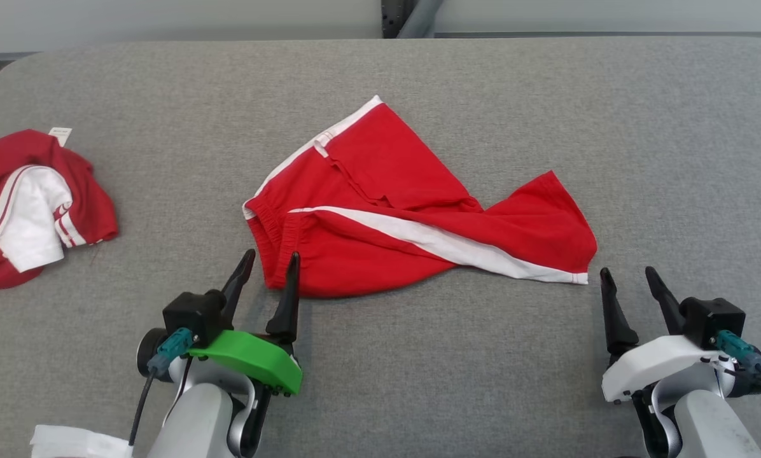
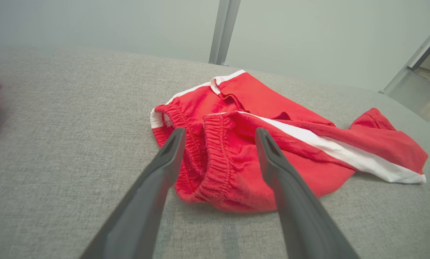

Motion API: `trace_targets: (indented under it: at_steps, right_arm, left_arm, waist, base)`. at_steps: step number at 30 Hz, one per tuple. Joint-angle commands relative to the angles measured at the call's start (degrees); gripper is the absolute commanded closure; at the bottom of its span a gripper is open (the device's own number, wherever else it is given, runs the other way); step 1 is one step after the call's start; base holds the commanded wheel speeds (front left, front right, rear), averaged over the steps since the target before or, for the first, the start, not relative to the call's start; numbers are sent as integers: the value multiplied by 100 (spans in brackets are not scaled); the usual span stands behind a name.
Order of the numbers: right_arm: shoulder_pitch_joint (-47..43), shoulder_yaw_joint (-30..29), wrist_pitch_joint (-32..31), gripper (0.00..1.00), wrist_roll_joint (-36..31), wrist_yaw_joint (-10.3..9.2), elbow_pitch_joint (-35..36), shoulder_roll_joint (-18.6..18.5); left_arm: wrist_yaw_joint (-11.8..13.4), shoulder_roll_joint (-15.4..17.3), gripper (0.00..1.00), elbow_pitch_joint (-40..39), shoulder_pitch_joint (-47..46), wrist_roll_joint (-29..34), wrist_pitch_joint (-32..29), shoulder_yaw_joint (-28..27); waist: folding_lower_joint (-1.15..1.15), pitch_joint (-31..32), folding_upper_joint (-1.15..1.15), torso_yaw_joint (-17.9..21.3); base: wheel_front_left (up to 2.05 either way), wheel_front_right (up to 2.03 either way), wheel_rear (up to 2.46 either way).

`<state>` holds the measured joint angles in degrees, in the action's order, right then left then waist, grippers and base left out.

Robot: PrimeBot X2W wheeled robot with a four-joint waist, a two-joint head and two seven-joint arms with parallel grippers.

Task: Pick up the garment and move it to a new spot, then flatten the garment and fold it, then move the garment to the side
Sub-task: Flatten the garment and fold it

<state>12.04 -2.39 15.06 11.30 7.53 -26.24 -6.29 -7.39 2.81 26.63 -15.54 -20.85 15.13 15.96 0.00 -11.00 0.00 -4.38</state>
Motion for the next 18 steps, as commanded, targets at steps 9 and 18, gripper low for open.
trace_targets:
  at_steps: [9, 18]
  right_arm:
    - [-155, 273, 16, 0, 129, -8, 25, 62]
    - [-57, 375, 16, 0, 155, -8, 110, 25]
  left_arm:
    - [-14, 22, 0, 478, -711, 60, 3, -308]
    - [-14, 24, 0, 1255, -1077, -218, 3, -371]
  waist:
    - [0, -130, 0, 625]
    - [0, -165, 0, 731]
  base:
    - [0, 0, 0]
    - [0, 0, 0]
